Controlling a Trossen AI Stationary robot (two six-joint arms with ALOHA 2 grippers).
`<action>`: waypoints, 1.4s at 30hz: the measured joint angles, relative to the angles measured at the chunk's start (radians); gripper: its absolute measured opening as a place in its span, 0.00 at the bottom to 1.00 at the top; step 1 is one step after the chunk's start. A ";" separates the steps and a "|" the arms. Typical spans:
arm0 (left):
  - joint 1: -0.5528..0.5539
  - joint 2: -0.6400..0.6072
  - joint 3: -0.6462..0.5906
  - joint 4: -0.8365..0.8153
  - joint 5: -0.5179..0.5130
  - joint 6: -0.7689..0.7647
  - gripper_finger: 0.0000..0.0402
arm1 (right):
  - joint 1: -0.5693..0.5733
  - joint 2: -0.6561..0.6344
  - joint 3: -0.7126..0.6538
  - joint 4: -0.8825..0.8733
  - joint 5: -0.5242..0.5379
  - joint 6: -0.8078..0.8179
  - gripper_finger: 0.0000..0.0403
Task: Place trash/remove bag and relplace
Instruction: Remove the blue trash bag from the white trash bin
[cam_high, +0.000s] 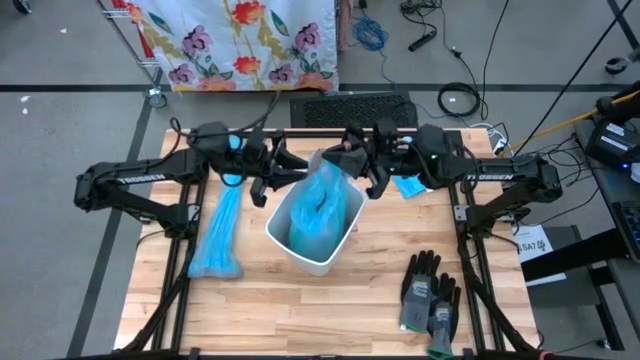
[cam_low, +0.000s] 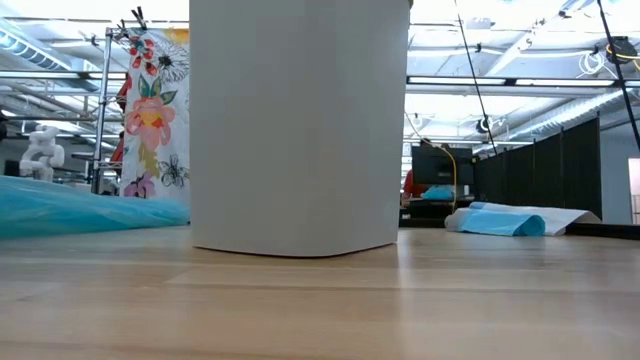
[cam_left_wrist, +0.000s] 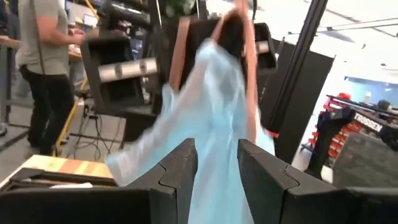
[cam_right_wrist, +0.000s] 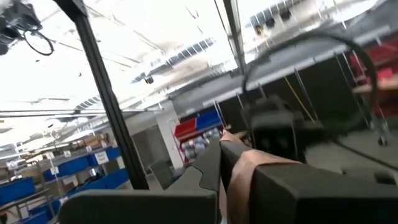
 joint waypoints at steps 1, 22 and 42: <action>0.000 0.008 0.001 -0.002 0.013 0.000 0.30 | 0.000 -0.001 0.000 0.013 0.000 -0.007 0.00; 0.043 -0.043 0.001 0.018 0.097 0.066 0.30 | 0.012 -0.002 0.000 -0.001 0.001 -0.035 0.00; 0.042 -0.027 -0.001 0.082 0.070 0.186 0.01 | 0.026 -0.002 0.000 -0.001 0.001 -0.016 0.00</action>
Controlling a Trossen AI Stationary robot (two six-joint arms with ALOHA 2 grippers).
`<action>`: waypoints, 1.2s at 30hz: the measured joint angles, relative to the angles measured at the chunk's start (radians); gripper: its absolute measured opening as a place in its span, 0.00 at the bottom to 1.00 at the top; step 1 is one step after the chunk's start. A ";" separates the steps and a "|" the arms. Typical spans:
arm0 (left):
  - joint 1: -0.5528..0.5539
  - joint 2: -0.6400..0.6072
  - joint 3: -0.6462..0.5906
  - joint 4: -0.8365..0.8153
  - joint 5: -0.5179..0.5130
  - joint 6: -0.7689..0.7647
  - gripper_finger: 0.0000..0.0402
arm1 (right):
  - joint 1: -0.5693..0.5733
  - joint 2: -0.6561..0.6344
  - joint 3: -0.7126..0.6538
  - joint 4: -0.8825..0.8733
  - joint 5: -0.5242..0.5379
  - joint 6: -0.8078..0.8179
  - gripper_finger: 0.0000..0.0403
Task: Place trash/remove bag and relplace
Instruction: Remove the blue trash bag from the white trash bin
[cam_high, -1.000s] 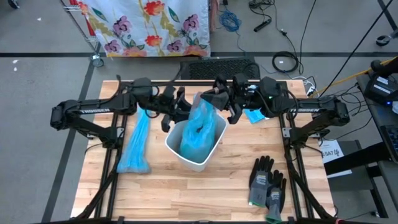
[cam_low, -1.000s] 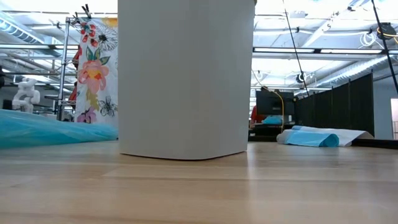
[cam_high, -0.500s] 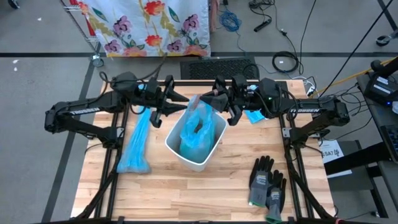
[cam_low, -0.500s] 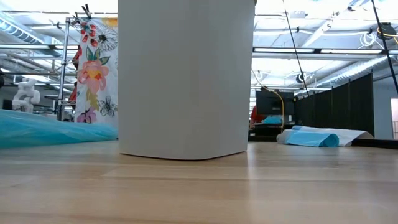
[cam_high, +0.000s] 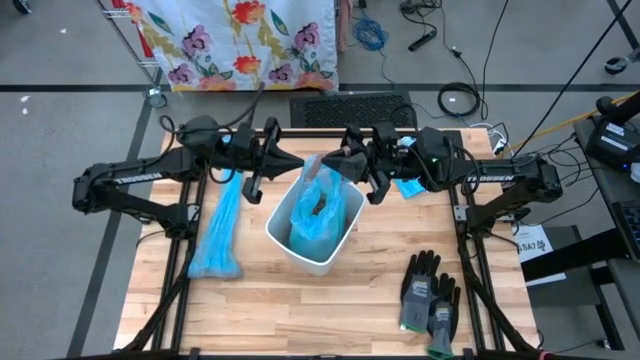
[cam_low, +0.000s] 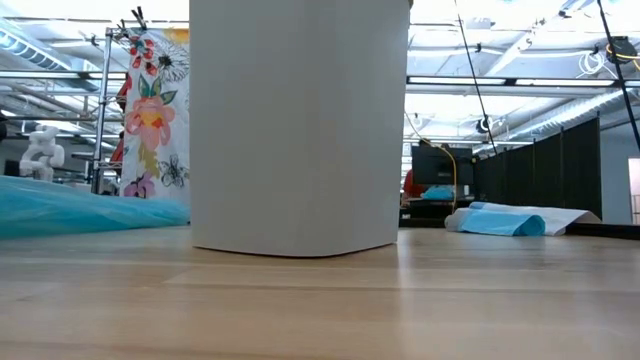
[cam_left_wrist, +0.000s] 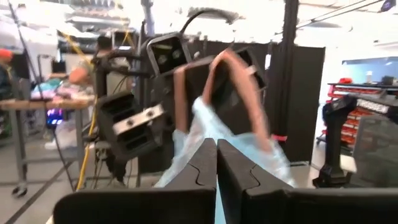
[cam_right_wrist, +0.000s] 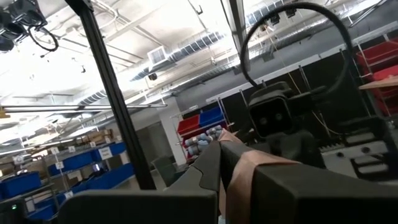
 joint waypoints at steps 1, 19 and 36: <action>0.000 0.000 0.000 0.009 0.002 0.000 0.01 | 0.000 0.000 0.000 0.000 0.000 0.000 0.00; -0.042 0.081 0.000 0.112 0.040 -0.008 0.00 | -0.001 0.000 0.000 -0.029 0.004 -0.012 0.00; -0.075 0.281 0.180 0.128 0.122 -0.009 0.00 | 0.013 0.000 0.000 -0.049 0.007 0.007 0.00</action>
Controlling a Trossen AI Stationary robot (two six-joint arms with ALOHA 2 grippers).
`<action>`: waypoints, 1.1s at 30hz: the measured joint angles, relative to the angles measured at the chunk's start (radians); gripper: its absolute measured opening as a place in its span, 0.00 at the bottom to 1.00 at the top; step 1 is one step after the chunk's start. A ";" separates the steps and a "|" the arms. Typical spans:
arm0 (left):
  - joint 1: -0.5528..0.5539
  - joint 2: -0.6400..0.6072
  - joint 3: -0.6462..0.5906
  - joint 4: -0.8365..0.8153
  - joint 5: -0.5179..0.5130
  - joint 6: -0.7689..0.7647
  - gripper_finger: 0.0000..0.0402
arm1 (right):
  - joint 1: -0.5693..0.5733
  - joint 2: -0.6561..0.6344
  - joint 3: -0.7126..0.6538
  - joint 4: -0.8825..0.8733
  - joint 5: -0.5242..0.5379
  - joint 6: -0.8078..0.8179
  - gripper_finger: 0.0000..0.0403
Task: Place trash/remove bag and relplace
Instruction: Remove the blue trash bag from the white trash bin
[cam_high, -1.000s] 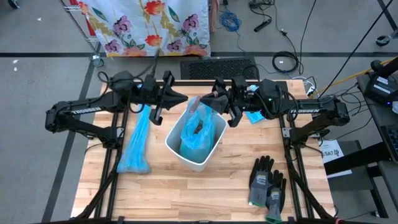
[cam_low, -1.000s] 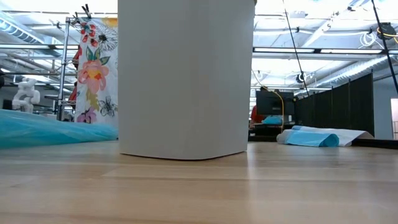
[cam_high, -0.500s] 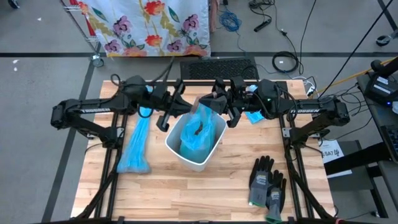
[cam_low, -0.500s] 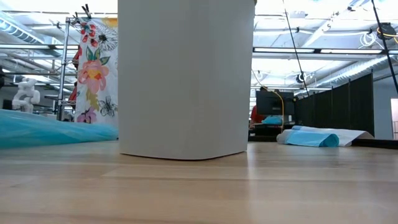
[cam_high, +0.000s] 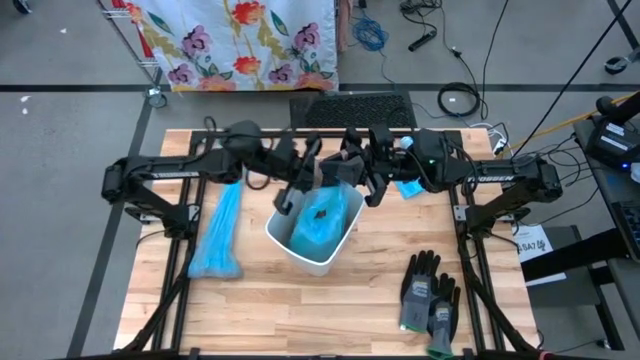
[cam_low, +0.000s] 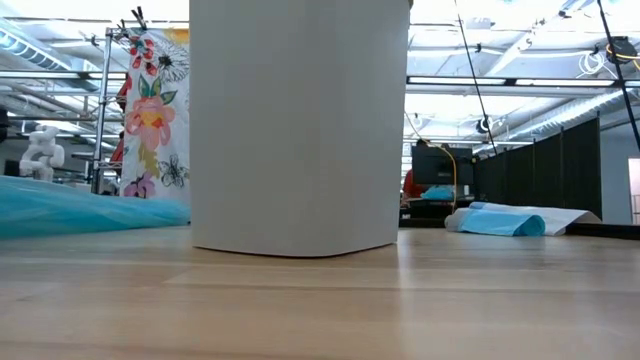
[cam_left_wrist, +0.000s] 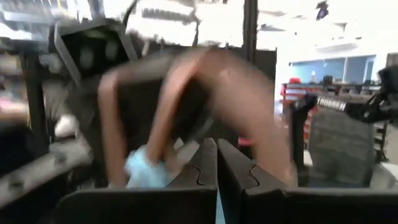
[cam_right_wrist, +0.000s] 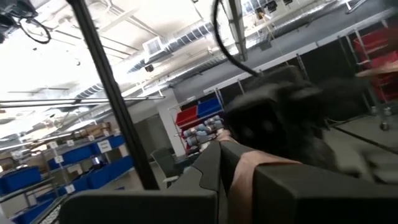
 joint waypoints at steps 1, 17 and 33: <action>0.000 0.011 0.008 -0.020 0.000 0.000 0.00 | 0.005 0.000 0.000 0.003 0.000 0.000 0.00; 0.001 0.038 0.019 -0.028 -0.010 0.001 0.00 | 0.027 0.000 0.000 0.090 -0.008 -0.037 0.00; 0.001 0.109 0.019 -0.129 -0.022 -0.079 0.00 | 0.026 -0.013 0.000 0.271 -0.008 -0.129 0.00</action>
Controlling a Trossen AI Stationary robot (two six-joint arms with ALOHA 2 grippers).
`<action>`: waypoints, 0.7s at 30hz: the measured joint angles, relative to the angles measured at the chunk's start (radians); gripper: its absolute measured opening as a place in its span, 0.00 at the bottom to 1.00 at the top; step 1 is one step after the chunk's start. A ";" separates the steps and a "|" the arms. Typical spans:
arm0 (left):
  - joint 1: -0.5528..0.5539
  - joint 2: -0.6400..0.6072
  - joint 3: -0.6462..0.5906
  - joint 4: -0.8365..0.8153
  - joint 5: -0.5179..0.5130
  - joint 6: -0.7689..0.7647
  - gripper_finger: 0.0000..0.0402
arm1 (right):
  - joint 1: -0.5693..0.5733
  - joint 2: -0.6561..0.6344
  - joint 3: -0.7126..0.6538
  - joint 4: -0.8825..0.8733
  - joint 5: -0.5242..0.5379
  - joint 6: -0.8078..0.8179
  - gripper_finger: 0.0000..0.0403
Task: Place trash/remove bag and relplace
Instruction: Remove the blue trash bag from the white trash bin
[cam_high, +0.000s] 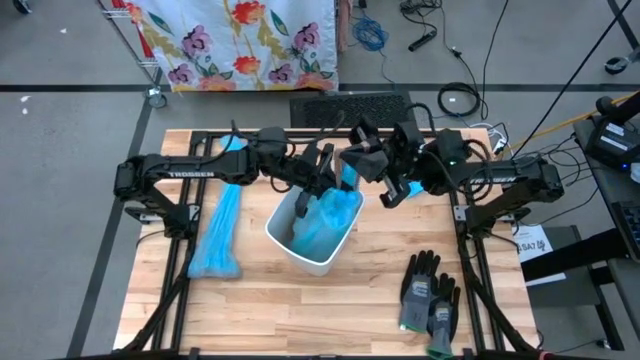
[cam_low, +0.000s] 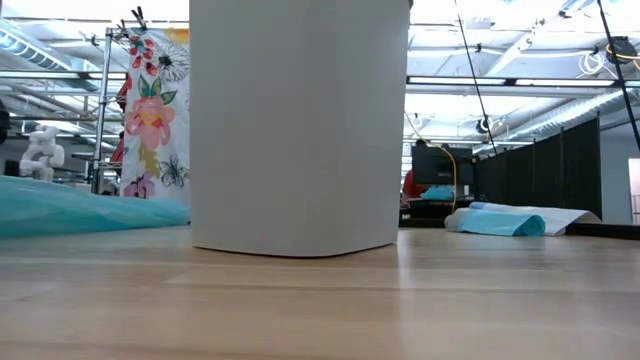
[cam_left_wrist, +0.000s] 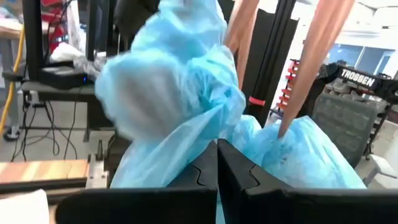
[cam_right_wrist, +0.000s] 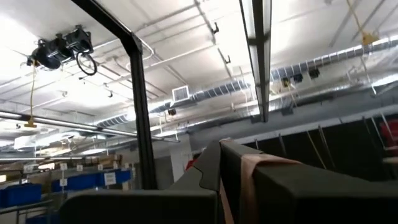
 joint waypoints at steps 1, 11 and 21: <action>0.000 0.000 0.000 -0.002 0.000 0.000 0.00 | 0.000 -0.007 0.000 -0.001 0.000 -0.008 0.00; 0.000 -0.003 0.001 -0.013 0.000 -0.001 0.00 | 0.000 -0.086 -0.001 -0.002 0.005 -0.104 0.00; 0.006 -0.033 -0.001 -0.019 0.000 0.000 0.00 | 0.000 -0.097 0.000 -0.006 0.016 -0.135 0.00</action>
